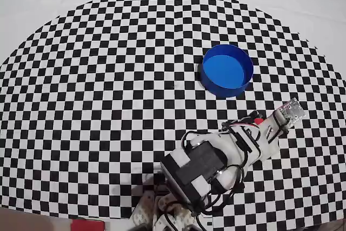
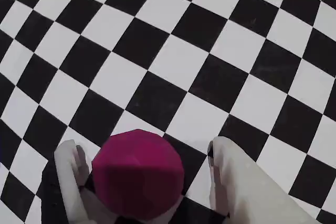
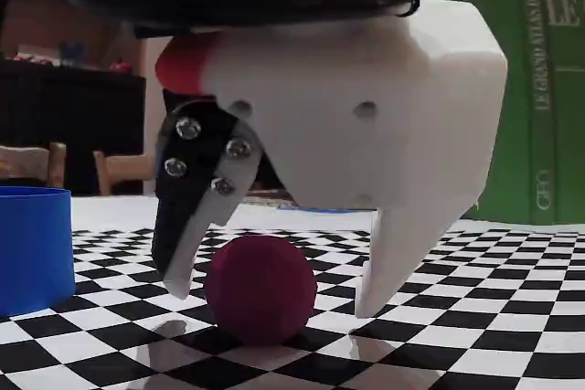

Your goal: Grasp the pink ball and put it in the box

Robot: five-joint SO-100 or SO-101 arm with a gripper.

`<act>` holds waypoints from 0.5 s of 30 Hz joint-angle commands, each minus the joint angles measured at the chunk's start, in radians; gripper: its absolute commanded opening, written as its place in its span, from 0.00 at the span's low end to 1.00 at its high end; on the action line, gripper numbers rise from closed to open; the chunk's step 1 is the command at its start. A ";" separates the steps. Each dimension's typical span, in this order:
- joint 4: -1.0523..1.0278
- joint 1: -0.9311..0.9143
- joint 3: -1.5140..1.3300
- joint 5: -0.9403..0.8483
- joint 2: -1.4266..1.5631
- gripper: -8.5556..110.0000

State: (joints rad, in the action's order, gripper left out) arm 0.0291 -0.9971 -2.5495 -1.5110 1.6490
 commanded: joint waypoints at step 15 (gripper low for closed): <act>0.006 0.002 0.034 0.006 -0.005 0.32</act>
State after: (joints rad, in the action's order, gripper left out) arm 0.0291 -0.9971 -2.5495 -1.5110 1.6429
